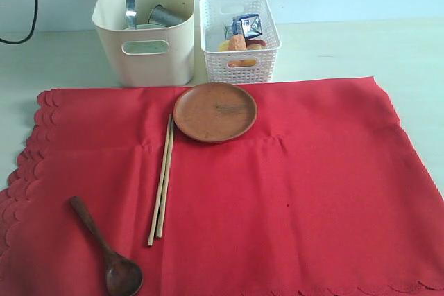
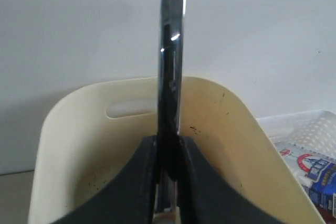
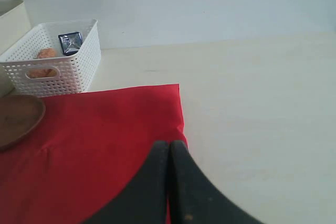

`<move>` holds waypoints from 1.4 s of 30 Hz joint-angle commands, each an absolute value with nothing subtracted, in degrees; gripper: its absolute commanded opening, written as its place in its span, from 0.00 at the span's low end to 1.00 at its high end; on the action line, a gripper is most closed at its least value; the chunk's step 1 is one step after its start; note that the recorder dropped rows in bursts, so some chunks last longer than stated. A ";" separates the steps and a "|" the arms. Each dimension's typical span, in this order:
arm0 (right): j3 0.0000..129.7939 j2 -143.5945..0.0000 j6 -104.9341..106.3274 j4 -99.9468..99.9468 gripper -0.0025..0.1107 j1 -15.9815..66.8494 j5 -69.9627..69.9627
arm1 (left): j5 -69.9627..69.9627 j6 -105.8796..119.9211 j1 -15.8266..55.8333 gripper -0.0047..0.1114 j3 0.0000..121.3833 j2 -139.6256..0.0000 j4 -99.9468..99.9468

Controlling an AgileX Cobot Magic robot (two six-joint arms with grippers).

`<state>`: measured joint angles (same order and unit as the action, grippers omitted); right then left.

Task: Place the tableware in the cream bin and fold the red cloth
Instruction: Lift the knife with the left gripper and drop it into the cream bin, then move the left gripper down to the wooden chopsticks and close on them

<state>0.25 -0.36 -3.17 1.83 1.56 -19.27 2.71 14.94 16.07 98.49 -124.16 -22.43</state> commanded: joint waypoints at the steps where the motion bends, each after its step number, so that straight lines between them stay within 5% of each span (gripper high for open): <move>1: 0.00 0.00 -3.08 1.52 0.02 1.18 -18.79 | 4.07 14.31 15.95 0.04 101.03 -126.97 -23.57; 11: 0.00 0.00 -3.08 1.52 0.02 1.18 -18.79 | 7.64 14.31 16.06 0.06 101.25 -128.64 -24.45; 19: 0.00 0.00 -3.08 1.52 0.02 1.18 -18.79 | 10.16 14.74 16.06 0.39 101.25 -128.50 -24.06; 23: 0.00 0.00 -3.08 1.52 0.02 1.18 -18.79 | 10.16 14.74 16.06 0.48 101.25 -126.23 -24.06; 42: 0.00 0.00 -3.08 1.52 0.02 1.18 -18.79 | 45.91 16.70 15.95 0.48 101.25 -107.76 -14.53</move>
